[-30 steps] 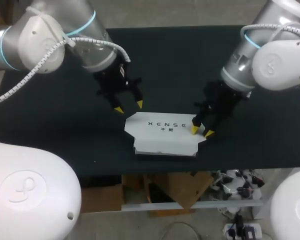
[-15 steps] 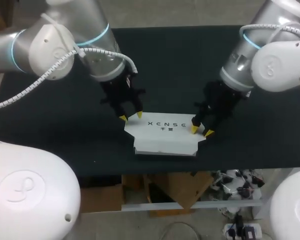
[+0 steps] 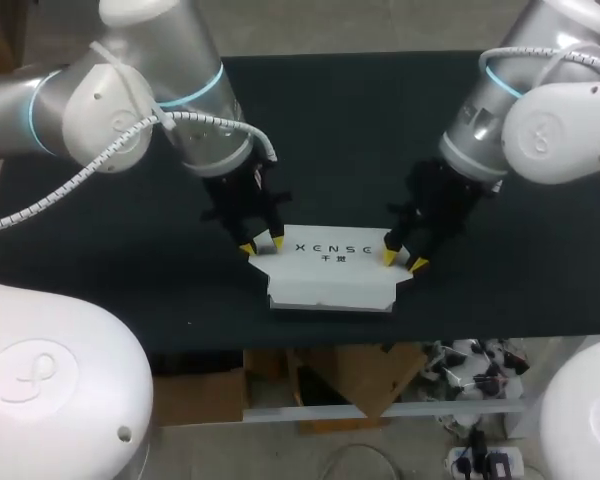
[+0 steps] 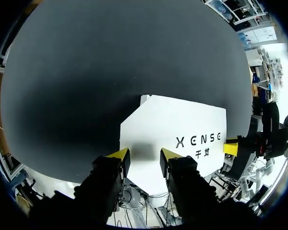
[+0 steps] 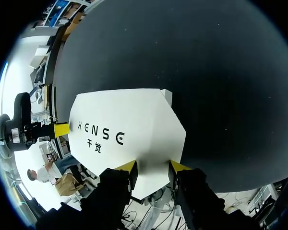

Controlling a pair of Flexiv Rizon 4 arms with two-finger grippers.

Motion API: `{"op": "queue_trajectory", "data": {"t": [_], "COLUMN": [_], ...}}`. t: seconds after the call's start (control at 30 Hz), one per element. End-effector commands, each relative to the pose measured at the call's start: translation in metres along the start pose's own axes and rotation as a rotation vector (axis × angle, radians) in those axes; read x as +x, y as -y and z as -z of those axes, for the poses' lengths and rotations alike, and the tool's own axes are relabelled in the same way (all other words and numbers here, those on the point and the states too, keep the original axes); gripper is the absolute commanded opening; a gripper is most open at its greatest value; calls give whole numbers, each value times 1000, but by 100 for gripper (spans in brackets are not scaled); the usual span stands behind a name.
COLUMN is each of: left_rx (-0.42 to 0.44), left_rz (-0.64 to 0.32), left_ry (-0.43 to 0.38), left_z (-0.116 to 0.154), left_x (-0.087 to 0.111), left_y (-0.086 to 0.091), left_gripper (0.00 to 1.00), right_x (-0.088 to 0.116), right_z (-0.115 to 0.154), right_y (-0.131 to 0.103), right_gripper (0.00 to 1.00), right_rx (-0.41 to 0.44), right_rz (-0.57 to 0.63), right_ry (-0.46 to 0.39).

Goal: Assemble the packaging by folding the flat box into shape, placing the metal phone stand inside, and closing the box properly

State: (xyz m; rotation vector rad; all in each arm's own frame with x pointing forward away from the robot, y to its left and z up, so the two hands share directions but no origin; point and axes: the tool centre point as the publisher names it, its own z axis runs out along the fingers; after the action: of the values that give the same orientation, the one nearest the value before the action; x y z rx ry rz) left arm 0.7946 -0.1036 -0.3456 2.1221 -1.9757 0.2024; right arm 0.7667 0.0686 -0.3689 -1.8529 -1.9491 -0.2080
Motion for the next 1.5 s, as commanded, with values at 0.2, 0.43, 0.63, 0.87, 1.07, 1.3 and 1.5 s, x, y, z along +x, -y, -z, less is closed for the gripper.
{"op": "queue_trajectory", "data": {"t": [0.2, 0.43, 0.63, 0.87, 1.07, 1.3, 1.5], "left_rx": [4, 21, 23, 28, 38, 60, 81], "left_rz": [-1, -3, -10, -14, -17, -29, -40], "left_ry": [6, -1, 0, -15, -27, -42, -64], "left_z": [-9, -14, -17, -20, -23, -26, -29], "left_x": [0, -2, -1, -3, -4, -6, -8], "left_y": [-6, -11, -13, -13, -13, -14, -15], "left_gripper": [40, 40, 39, 39, 40, 39, 40], "right_x": [0, 1, 1, 0, -2, -2, -2], "right_z": [0, -4, -5, -7, -10, -12, -13], "right_y": [2, 4, 7, 10, 9, 8, 7], "right_gripper": [44, 44, 43, 45, 46, 46, 45], "right_rx": [-28, -57, -107, -147, -170, -197, -216], "right_rz": [1, 11, 22, 38, 41, 41, 46], "right_ry": [3, -6, -2, -2, 1, -3, -14]}}
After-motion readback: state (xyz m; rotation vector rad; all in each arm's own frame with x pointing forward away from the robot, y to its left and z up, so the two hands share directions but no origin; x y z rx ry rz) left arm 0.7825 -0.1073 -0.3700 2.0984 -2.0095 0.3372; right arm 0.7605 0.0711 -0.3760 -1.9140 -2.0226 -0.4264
